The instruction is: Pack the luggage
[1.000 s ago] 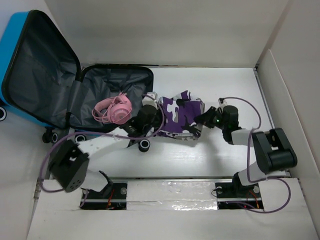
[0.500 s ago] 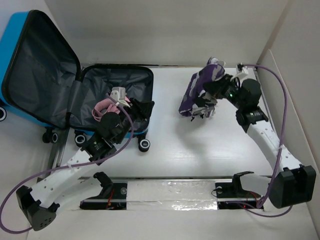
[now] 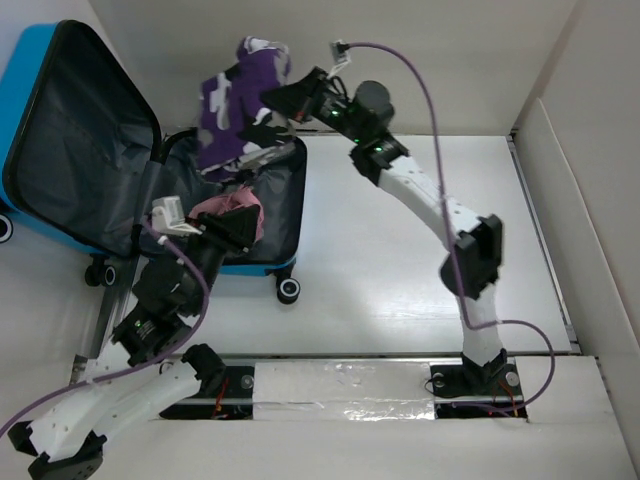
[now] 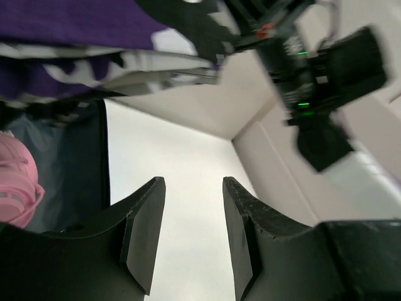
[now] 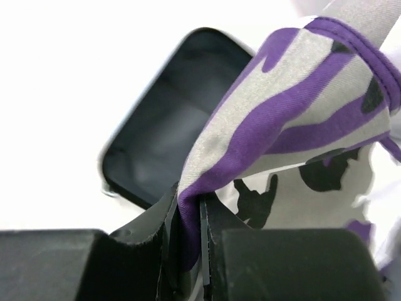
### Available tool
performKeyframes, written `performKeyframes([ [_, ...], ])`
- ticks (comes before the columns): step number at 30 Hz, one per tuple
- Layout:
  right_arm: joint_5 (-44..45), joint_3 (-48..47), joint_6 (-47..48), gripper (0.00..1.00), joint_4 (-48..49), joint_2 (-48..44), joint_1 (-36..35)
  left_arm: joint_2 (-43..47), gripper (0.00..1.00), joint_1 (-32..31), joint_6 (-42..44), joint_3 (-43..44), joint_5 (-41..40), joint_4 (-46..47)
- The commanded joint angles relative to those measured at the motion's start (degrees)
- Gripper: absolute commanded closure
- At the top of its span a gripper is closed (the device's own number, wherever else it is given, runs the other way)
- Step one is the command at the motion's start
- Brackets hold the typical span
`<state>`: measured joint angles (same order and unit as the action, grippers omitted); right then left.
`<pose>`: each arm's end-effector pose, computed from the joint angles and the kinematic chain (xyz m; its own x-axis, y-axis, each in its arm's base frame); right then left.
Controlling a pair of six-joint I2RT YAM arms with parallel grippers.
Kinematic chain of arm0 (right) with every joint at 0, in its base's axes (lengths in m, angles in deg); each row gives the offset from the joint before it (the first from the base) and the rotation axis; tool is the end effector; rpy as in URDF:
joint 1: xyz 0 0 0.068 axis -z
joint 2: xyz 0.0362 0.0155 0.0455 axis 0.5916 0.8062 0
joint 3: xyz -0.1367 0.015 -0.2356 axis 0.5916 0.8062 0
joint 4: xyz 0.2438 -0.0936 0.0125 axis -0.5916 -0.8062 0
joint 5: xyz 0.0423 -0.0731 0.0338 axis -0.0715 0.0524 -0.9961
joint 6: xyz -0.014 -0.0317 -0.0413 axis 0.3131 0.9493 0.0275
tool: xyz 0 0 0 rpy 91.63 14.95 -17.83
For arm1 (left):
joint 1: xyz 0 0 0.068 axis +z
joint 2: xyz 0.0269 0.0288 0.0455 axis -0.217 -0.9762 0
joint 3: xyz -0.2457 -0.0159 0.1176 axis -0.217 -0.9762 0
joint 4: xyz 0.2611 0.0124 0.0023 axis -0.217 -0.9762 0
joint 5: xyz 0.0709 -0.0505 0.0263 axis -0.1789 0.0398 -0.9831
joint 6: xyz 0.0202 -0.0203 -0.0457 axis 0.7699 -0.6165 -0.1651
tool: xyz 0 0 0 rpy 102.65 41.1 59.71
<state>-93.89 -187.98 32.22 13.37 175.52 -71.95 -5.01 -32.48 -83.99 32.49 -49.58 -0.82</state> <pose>0.3689 0.2813 0.4622 -0.4161 0.5450 -0.7279 -0.7684 0.2172 0.6019 0.0949 -0.0746 0.3993 -0.0251 -0.6444 -0.7643 0.4204 0.6868 -0.5929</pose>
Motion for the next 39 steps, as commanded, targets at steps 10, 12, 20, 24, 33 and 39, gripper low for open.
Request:
performKeyframes([
  [10,-3.93,-26.91,-16.87,1.00,8.08,34.78,-2.20,3.07,0.61,-0.16,-0.48,4.50,-7.12,-3.98],
  [12,-4.83,-25.35,-14.14,0.98,3.93,36.11,-1.58,2.99,0.61,-0.16,-0.66,4.14,-7.12,-4.15],
  [20,-5.18,-9.08,-4.66,0.62,-2.30,27.69,3.07,0.35,0.61,-0.16,-1.36,3.61,-7.83,-3.80],
  [24,-4.21,-4.07,-1.21,0.44,-5.05,24.70,5.18,-1.32,0.61,-0.16,-1.89,3.44,-7.12,-3.80],
  [33,-6.32,6.39,2.30,0.23,-1.10,14.95,5.71,-3.69,0.60,-0.16,-3.29,5.89,-16.51,-8.28],
  [39,-4.40,15.43,10.03,0.17,-2.33,-2.79,6.24,-11.86,0.64,2.38,-3.65,12.92,-16.90,-9.52],
])
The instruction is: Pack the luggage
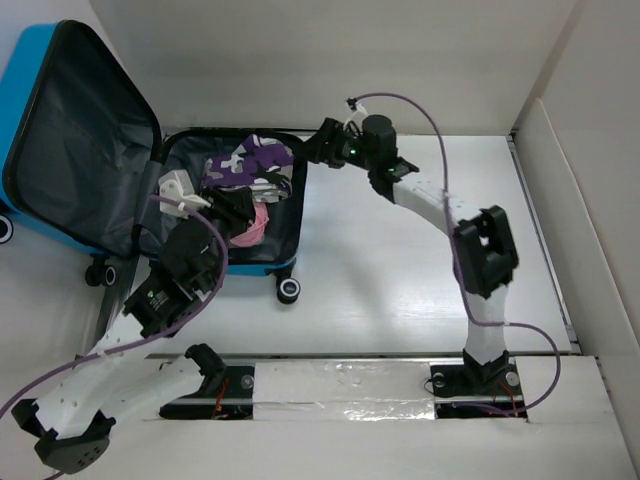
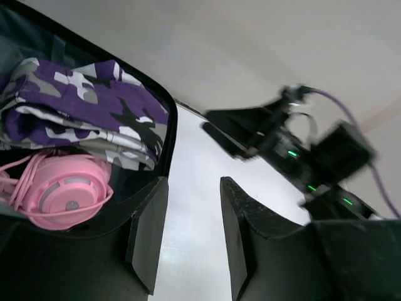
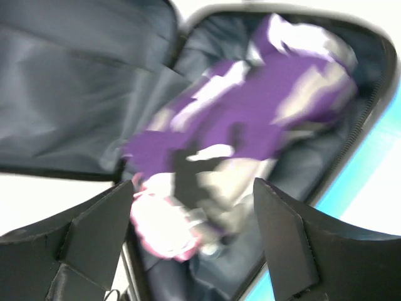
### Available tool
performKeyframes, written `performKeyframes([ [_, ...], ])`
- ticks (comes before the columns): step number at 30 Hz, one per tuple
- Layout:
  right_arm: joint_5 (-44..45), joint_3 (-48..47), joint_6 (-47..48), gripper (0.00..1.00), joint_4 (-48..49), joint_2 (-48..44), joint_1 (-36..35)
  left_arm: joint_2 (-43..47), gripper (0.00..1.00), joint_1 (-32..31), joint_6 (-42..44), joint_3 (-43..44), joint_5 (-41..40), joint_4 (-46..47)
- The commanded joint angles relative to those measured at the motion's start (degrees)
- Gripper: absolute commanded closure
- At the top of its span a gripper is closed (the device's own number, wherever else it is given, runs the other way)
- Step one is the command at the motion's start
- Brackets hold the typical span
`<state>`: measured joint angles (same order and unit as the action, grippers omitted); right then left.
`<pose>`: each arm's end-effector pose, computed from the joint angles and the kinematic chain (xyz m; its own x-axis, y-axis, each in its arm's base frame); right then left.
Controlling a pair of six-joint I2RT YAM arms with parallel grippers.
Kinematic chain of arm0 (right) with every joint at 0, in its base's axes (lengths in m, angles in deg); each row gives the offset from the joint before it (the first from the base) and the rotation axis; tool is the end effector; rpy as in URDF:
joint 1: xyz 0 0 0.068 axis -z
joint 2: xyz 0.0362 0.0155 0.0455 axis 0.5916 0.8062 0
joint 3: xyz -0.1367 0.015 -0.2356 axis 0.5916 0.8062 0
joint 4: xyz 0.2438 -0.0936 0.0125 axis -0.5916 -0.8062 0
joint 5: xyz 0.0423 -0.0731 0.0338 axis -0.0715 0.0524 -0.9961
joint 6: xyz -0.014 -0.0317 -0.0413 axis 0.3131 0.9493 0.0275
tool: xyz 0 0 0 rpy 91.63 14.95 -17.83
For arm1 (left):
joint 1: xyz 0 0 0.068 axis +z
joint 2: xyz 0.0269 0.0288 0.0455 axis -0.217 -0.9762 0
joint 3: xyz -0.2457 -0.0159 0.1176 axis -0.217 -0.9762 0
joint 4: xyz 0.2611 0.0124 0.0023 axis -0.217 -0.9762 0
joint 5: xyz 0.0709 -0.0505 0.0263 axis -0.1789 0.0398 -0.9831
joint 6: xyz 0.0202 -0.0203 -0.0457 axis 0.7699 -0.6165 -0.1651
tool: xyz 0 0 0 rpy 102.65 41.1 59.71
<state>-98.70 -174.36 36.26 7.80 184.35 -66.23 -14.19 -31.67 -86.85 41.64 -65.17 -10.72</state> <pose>0.4355 0.2696 0.2946 -0.6542 0.3337 -0.6787 -0.5274 0.4420 0.7256 0.1185 -0.0837 0.4147 0.0156 -0.6181 -0.7859 0.1146 0.7819 -0.6127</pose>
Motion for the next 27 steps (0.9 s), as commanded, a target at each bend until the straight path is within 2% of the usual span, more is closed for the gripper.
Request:
performKeyframes([
  [1,1.38,7.57,7.30,0.21,3.60,-14.61,0.51,-5.21,0.64,2.36,-0.78,5.60,0.36,0.39],
  [2,2.17,11.29,9.40,0.28,5.08,-21.08,0.51,-6.80,0.65,3.24,-0.87,6.75,2.03,0.39],
  [3,3.13,15.33,10.21,0.41,5.88,-24.54,0.51,-8.47,0.66,5.60,-1.05,7.89,5.35,-1.01],
  [4,5.06,23.98,11.00,0.79,7.01,-27.79,0.51,-12.49,0.68,7.45,-1.40,11.47,7.04,-2.67],
  [5,6.47,28.42,11.88,0.95,9.03,-31.04,-0.10,-14.36,0.78,9.73,-1.83,13.51,9.05,-4.52],
  [6,7.61,32.55,12.32,1.00,9.74,-36.91,-0.10,-16.03,0.91,12.28,-2.01,15.09,14.03,-8.02],
  [7,9.10,36.51,12.94,1.00,10.53,-39.49,-0.63,-18.40,1.00,17.35,-2.45,17.55,15.56,-10.05],
  [8,9.64,43.51,13.72,1.00,11.50,-41.95,-0.63,-18.94,1.00,19.66,-3.06,18.44,15.67,-12.51],
  [10,9.21,49.00,14.78,1.00,11.86,-48.02,0.07,-17.55,1.00,27.11,-2.20,19.68,15.93,-18.06],
  [11,8.69,52.60,16.96,1.00,10.82,-49.52,1.64,-16.50,1.00,28.72,-1.84,20.03,15.58,-19.55],
  [14,7.46,55.87,21.09,1.00,8.00,-54.01,4.11,-12.89,1.00,31.19,-3.57,21.35,4.37,-29.03],
  [15,7.36,57.36,21.46,1.00,7.47,-54.71,5.94,-12.10,1.00,31.20,-5.60,21.35,-3.85,-35.58],
  [16,7.45,58.07,21.38,1.00,7.12,-55.85,6.74,-10.26,1.00,31.20,-7.53,20.83,-8.72,-38.87],
  [17,6.67,58.78,21.03,1.00,8.77,-56.12,7.45,-9.29,0.90,31.20,-11.29,20.48,-16.60,-41.51],
  [18,3.96,59.74,20.51,1.00,10.26,-55.95,8.67,-7.63,0.82,31.20,-11.85,19.95,-19.63,-45.37],
  [19,2.11,59.66,20.50,1.00,10.28,-55.95,9.29,-7.09,0.82,31.81,-12.03,19.77,-22.62,-46.62],
  [21,-1.24,59.49,19.98,1.00,10.89,-55.16,9.83,-6.99,0.73,32.68,-10.37,19.94,-27.63,-48.21],
  [22,-2.73,59.49,19.89,0.99,11.15,-54.98,10.35,-7.78,0.69,32.69,-10.63,20.12,-29.49,-49.00],
  [23,-3.01,59.57,19.36,0.99,11.42,-54.98,10.36,-8.57,0.57,32.69,-10.89,20.12,-30.81,-49.53],
  [24,-3.10,59.75,19.18,0.99,11.86,-55.16,10.36,-9.27,0.52,32.69,-11.24,20.29,-32.39,-50.58],
  [27,-3.54,60.28,18.57,0.98,12.30,-56.29,10.36,-12.96,0.45,32.69,-12.82,22.58,-35.72,-53.48],
])
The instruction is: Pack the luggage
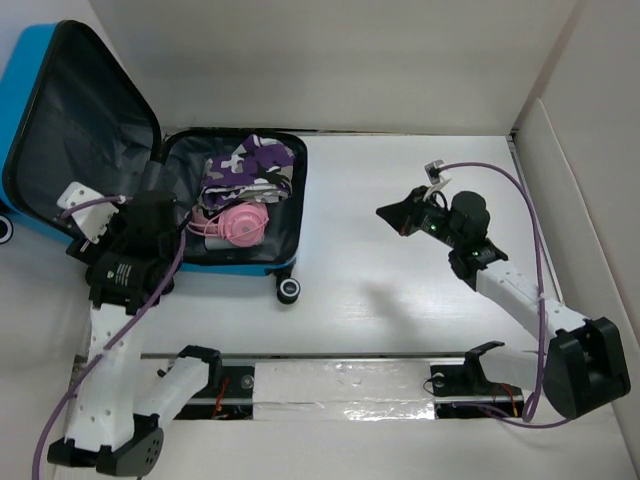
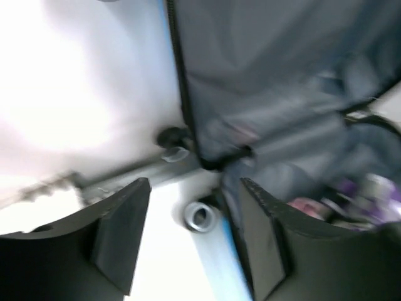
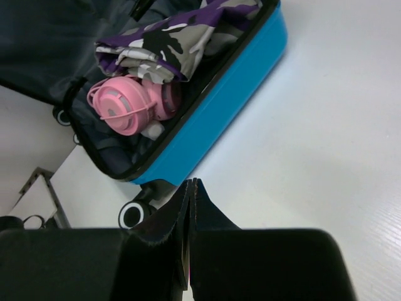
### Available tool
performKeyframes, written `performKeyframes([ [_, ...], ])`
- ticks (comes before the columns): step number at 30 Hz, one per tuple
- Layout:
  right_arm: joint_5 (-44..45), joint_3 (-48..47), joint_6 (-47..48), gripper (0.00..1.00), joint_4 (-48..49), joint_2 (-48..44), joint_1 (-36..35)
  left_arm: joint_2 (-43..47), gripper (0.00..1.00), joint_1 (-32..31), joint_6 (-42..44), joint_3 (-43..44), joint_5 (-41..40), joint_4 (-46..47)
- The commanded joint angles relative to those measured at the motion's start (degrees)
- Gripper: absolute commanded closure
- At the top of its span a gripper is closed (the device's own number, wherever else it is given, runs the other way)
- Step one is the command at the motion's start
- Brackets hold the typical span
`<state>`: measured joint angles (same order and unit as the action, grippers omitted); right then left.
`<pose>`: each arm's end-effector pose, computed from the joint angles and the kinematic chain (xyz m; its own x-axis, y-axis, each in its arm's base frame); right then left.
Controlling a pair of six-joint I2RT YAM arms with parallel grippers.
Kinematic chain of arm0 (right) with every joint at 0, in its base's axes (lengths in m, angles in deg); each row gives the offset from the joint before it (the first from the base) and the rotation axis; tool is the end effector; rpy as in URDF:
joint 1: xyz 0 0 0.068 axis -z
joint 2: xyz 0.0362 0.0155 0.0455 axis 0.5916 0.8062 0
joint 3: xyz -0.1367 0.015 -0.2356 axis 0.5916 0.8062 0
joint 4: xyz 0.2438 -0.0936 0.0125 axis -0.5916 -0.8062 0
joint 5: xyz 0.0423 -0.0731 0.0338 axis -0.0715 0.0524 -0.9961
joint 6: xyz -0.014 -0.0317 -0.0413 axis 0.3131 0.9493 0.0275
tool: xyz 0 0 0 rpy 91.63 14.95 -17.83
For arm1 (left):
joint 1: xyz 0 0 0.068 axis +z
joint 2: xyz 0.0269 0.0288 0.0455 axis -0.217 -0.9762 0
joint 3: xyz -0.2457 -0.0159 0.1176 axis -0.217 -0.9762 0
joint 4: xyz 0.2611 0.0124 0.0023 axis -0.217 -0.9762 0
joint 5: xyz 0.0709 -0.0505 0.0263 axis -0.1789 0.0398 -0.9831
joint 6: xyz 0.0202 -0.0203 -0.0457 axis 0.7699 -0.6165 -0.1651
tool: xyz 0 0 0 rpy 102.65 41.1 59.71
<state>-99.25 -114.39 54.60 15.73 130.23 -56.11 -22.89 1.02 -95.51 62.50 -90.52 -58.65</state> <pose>0.2466 0.1064 0.2903 -0.3895 0.2627 -0.8828 -0.6252 0.6284 0.4629 0.1224 0.0079 0.4324 0.1088 -0.3172 -0.9421 -0.8321 0.4894 -0.2609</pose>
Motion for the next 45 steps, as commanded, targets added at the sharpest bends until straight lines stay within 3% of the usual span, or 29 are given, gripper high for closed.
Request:
performKeyframes([
  [1,-3.25,0.22,0.23,0.98,4.28,-2.53,0.24,-5.66,0.43,1.73,0.62,0.25,-12.57,-4.25],
  [4,-3.34,0.22,0.40,0.97,3.75,-3.76,0.24,-8.13,0.41,10.78,15.63,-1.60,-9.89,8.73],
  [8,-3.17,0.21,1.02,0.97,3.14,-5.34,0.24,-13.84,0.39,17.10,13.07,3.30,-5.40,5.52],
  [14,-6.05,-0.40,1.20,0.97,3.22,-7.54,-1.52,-18.32,0.35,18.52,20.69,5.15,-8.82,13.32],
  [28,-5.72,-0.84,2.25,0.97,2.87,-6.75,-3.46,-27.64,0.36,23.11,24.30,12.18,-5.13,15.01],
  [32,-3.88,-0.93,2.69,0.97,1.65,-7.10,-3.46,-26.42,0.45,24.77,24.22,7.54,-5.29,16.67],
  [34,-3.78,-1.02,2.78,0.97,1.64,-6.93,-3.46,-26.33,0.46,31.61,22.12,8.31,2.23,15.63],
  [42,-3.52,-1.72,3.22,0.97,1.20,-4.38,-4.60,-26.07,0.50,31.63,22.46,6.65,3.14,16.59],
  [43,-3.26,-1.72,3.30,0.97,1.20,-4.21,-4.60,-26.16,0.52,31.63,22.37,6.91,3.49,16.33],
  [45,-2.73,-1.89,3.39,0.97,1.11,-4.03,-4.60,-26.51,0.69,31.63,21.76,7.53,4.63,15.63],
])
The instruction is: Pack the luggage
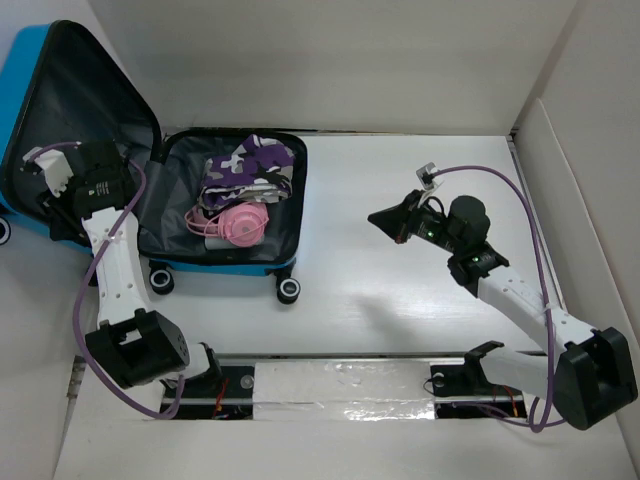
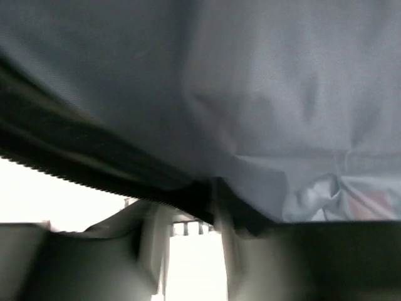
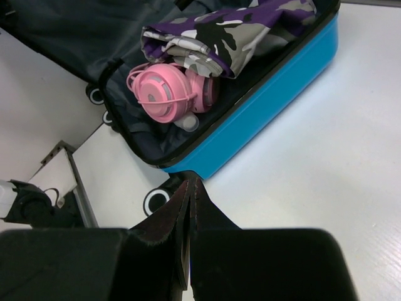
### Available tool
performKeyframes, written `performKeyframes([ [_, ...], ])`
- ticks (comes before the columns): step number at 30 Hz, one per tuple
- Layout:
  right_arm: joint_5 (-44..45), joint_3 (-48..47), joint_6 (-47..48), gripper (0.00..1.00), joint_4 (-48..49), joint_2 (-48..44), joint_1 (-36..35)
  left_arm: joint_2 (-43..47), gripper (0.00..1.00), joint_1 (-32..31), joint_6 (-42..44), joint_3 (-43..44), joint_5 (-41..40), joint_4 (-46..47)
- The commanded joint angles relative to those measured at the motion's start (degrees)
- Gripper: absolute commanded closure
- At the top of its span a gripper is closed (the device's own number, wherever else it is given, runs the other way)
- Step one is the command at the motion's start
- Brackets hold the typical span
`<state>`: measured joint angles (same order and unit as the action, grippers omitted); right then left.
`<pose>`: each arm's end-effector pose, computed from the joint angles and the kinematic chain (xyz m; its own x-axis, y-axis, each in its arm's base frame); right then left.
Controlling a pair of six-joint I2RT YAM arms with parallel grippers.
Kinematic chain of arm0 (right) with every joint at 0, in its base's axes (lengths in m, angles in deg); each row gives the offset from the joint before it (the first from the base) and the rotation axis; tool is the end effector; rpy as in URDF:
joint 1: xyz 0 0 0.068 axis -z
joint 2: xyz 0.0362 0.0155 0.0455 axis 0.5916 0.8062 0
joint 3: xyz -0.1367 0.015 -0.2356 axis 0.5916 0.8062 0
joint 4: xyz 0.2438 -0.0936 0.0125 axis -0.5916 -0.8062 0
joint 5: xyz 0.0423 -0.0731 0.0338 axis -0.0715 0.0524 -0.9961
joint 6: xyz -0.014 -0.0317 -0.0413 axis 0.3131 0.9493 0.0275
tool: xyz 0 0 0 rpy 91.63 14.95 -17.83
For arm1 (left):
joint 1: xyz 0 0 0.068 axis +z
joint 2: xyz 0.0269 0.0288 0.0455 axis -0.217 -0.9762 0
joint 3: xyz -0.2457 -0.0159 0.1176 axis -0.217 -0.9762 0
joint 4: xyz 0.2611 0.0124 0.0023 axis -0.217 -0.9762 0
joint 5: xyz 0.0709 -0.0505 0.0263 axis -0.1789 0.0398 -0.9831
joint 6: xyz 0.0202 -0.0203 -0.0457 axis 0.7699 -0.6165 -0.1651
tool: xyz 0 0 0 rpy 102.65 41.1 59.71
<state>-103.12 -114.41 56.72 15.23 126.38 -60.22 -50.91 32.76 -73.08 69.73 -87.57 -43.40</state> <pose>0.2250 0.1202 0.3058 -0.3495 0.2128 -0.9125 -0.7429 0.5305 0.4082 0.2467 0.1243 0.4025 -0.2162 -0.2539 -0.9428 -0.9746 0.1132 0.1930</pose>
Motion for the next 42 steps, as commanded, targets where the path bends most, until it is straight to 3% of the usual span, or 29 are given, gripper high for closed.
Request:
performKeyframes([
  [1,1.14,-1.87,1.36,0.97,1.53,-0.01,-0.49,1.60,0.79,-0.10,-0.75,0.47,2.03,0.28],
  [2,1.14,-1.79,1.27,0.97,1.62,-0.01,-1.01,1.86,0.93,-0.10,-0.84,0.39,2.56,0.28],
  [4,1.14,-1.87,1.27,0.97,1.79,0.52,-1.02,2.30,1.00,-3.60,-1.02,0.82,1.87,0.37],
  [6,0.97,-1.96,1.01,0.97,2.41,1.31,-1.54,2.39,1.00,-10.86,-1.54,1.26,-2.33,-0.77],
  [12,1.93,-2.58,1.36,0.97,2.06,3.94,-1.54,5.55,1.00,-33.81,-7.16,1.71,-4.64,-4.02],
  [13,1.93,-2.58,1.27,0.97,2.14,4.21,-1.54,6.77,1.00,-42.38,-8.74,0.92,-5.17,-4.11],
  [16,2.11,-2.66,1.27,0.97,2.14,5.44,-1.54,9.24,1.00,-53.59,-11.56,-4.08,-2.64,-4.20],
  [17,2.28,-2.75,1.27,0.97,2.14,5.88,-1.54,10.03,1.00,-54.15,-12.17,-5.40,-0.27,-4.46],
  [19,2.55,-2.84,1.18,0.96,2.14,6.93,-1.54,14.57,1.00,-54.15,-10.26,-11.79,10.69,0.61],
  [21,3.25,-3.01,1.18,0.95,1.88,7.55,-1.54,19.68,0.60,-54.15,-4.46,-16.99,22.61,6.49],
  [23,3.78,-3.28,1.18,0.92,1.79,8.52,-1.54,25.93,0.27,-54.15,-1.30,-21.13,32.22,13.01],
  [24,3.95,-3.63,1.36,0.90,1.62,8.95,-2.07,26.99,0.24,-54.15,0.54,-21.32,40.19,14.24],
  [26,4.48,-3.81,1.45,0.87,1.44,9.92,-2.07,28.84,0.25,-54.15,1.61,-20.45,47.18,14.08],
  [27,4.83,-3.89,1.62,0.87,1.44,10.19,-2.07,29.54,0.28,-54.15,4.23,-20.36,56.00,14.86],
  [29,5.88,-3.72,1.71,0.87,1.18,10.45,-2.07,31.22,0.39,-54.15,6.97,-20.36,67.45,15.31],
  [30,5.98,-3.81,1.80,0.87,1.18,10.54,-2.07,31.13,0.40,-54.15,8.02,-20.01,78.04,12.96],
  [32,6.15,-3.98,1.80,0.87,1.27,10.80,-2.07,28.85,0.40,-54.15,9.44,-17.91,85.93,9.69],
  [33,6.24,-3.98,1.80,0.87,1.35,11.24,-2.07,28.33,0.39,-54.15,9.61,-18.16,96.67,9.68],
  [36,6.24,-4.07,1.80,0.87,1.18,11.77,-2.07,26.83,0.37,-54.15,9.96,-19.48,111.14,12.74],
  [39,6.59,-3.98,2.06,0.87,0.92,11.51,-2.07,27.88,0.33,-54.15,9.44,-19.48,113.47,16.70],
  [41,7.20,-3.89,2.24,0.87,0.83,11.16,-2.07,27.71,0.37,-54.15,8.48,-17.65,114.10,18.38],
  [42,7.47,-3.81,2.33,0.88,0.74,11.07,-2.07,27.53,0.41,-54.15,7.43,-15.98,107.31,19.43],
])
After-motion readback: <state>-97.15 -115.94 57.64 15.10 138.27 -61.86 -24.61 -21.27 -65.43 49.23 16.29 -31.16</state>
